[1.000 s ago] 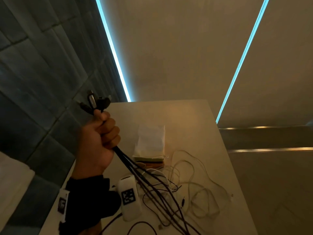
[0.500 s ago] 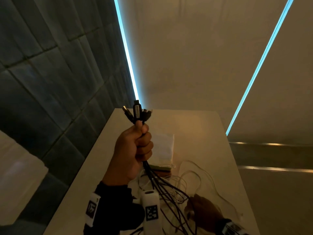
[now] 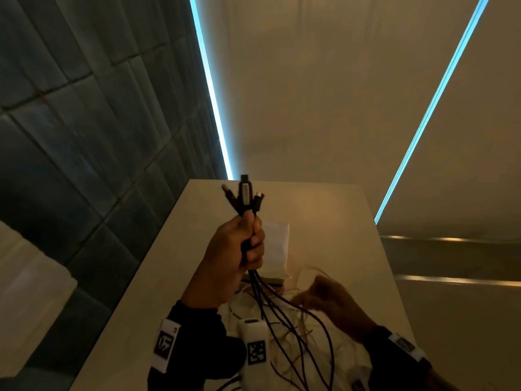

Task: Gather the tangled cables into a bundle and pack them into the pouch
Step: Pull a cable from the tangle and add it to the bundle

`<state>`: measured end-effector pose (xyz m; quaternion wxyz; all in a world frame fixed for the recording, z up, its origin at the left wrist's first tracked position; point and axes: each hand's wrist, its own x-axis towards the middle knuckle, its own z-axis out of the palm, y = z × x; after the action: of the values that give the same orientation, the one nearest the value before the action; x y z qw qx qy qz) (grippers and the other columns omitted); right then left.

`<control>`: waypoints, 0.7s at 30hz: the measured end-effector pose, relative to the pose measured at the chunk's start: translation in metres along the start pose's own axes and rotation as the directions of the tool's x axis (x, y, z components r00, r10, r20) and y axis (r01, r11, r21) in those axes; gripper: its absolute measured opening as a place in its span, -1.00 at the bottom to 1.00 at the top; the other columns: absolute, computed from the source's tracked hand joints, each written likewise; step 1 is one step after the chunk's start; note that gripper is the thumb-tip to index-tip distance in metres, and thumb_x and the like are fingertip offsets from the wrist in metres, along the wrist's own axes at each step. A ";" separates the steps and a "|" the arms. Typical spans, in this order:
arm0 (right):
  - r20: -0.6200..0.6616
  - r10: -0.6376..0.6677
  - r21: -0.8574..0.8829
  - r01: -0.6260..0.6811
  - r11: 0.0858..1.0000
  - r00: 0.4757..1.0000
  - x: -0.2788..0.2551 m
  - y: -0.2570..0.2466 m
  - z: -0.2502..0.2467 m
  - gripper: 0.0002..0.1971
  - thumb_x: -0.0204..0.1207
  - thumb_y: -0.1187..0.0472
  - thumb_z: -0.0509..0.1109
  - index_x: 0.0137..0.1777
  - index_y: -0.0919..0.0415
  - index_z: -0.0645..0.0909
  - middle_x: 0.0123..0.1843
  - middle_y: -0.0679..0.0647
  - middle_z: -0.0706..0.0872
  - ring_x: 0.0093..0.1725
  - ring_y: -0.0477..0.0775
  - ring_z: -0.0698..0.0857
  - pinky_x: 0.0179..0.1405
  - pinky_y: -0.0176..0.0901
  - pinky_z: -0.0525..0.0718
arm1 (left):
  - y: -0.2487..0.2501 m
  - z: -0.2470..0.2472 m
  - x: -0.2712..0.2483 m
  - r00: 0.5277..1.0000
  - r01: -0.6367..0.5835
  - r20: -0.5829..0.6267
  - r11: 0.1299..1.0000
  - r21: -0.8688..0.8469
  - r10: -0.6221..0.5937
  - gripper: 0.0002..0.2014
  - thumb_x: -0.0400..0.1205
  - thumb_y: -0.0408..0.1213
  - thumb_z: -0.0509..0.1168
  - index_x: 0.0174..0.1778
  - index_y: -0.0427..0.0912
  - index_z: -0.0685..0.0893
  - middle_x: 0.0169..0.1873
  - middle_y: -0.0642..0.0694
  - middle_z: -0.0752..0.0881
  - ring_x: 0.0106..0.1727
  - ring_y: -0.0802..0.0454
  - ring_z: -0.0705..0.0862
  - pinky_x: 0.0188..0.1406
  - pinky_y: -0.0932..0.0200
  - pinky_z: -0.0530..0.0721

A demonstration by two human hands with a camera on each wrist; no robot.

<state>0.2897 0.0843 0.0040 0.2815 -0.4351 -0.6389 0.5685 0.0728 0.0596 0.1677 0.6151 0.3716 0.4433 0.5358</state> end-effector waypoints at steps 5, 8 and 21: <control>-0.143 -0.081 0.349 0.127 0.929 0.986 0.021 -0.066 0.023 -0.78 0.59 0.24 0.35 -0.08 0.47 0.52 -0.39 0.22 0.69 -0.42 0.17 0.64 -0.35 -0.01 0.64 | -0.016 0.006 0.004 0.995 0.048 -0.097 0.916 0.397 -0.010 -0.67 0.77 -0.17 0.06 -0.27 -0.12 0.57 -0.01 -0.12 0.75 0.02 -0.02 0.69 -0.05 0.06 0.59; -0.176 -0.135 0.437 0.200 0.877 0.975 0.028 -0.090 0.034 -0.86 0.63 0.33 0.29 -0.07 0.43 0.60 -0.33 0.16 0.62 -0.41 0.06 0.52 -0.42 -0.15 0.56 | -0.024 0.002 0.008 0.993 0.093 -0.106 0.892 0.442 -0.051 -0.65 0.77 -0.12 0.08 -0.28 -0.14 0.59 0.03 -0.10 0.75 0.16 -0.04 0.69 0.17 -0.06 0.66; -0.070 -0.101 0.387 0.120 0.914 0.992 0.017 -0.102 0.038 -0.78 0.62 0.27 0.33 -0.07 0.49 0.57 -0.36 0.26 0.50 -0.51 0.07 0.41 -0.56 -0.13 0.43 | -0.027 0.008 0.007 0.955 -0.213 -0.183 0.969 0.127 0.234 -0.67 0.73 -0.10 0.08 -0.24 -0.20 0.57 0.13 -0.14 0.80 0.24 -0.04 0.73 0.18 -0.05 0.67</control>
<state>0.2250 0.0835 0.0933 0.4097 -0.3469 -0.5293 0.6570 0.0898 0.0625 0.1446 0.4832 0.3965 0.4847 0.6118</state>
